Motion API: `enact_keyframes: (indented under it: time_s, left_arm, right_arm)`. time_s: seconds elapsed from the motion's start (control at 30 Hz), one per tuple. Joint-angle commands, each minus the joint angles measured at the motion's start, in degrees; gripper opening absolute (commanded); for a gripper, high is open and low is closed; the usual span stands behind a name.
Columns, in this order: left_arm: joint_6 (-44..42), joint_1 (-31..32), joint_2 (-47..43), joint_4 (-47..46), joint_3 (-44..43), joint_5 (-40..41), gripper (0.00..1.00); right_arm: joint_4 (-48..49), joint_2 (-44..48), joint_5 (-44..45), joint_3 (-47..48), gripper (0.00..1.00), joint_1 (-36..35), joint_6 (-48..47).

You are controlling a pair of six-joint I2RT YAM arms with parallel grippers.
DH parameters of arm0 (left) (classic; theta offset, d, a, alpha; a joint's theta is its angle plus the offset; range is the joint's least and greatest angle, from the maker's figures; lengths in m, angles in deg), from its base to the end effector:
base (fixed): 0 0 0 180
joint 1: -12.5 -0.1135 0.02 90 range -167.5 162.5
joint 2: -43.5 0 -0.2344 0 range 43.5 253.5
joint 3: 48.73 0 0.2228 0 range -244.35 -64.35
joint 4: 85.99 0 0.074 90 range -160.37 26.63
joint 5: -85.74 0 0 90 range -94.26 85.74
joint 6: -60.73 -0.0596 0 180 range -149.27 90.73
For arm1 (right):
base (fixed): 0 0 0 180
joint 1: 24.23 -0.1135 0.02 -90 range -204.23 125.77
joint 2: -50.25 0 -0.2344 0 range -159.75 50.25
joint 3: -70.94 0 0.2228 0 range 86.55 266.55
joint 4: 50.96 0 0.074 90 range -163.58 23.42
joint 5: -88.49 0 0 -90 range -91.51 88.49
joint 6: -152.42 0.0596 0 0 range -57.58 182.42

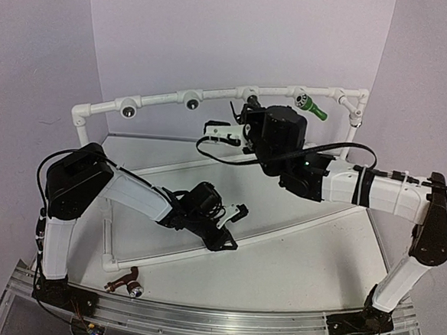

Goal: Install the water faucets

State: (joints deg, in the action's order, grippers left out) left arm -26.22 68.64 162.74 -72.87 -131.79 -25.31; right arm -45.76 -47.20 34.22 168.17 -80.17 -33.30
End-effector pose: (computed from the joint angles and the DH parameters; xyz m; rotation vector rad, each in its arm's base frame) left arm 0.2045 -0.3431 0.0882 1.3015 2.2107 -0.8823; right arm 0.2501 0.3078 0.3557 -1.3231 0.8772 -1.0097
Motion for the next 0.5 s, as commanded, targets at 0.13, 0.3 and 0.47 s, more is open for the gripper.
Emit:
enact_keyframes:
  time_s: [0.13, 0.3, 0.47]
  left_arm:
    - [4.59, 0.46, 8.04, 16.91, 4.23, 2.09, 0.07]
    - [4.60, 0.48, 8.51, 16.91, 4.14, 2.16, 0.07]
    - [4.60, 0.46, 8.52, 16.94, 4.12, 2.16, 0.07]
  right_arm:
    - [4.78, -7.63, 14.48, 13.24, 0.02, 0.74, 47.00]
    - [-7.12, -2.40, 3.69, 12.36, 0.03, 2.99, 91.70]
    - [-8.91, 2.03, -13.33, 4.92, 0.05, 10.03, 138.45]
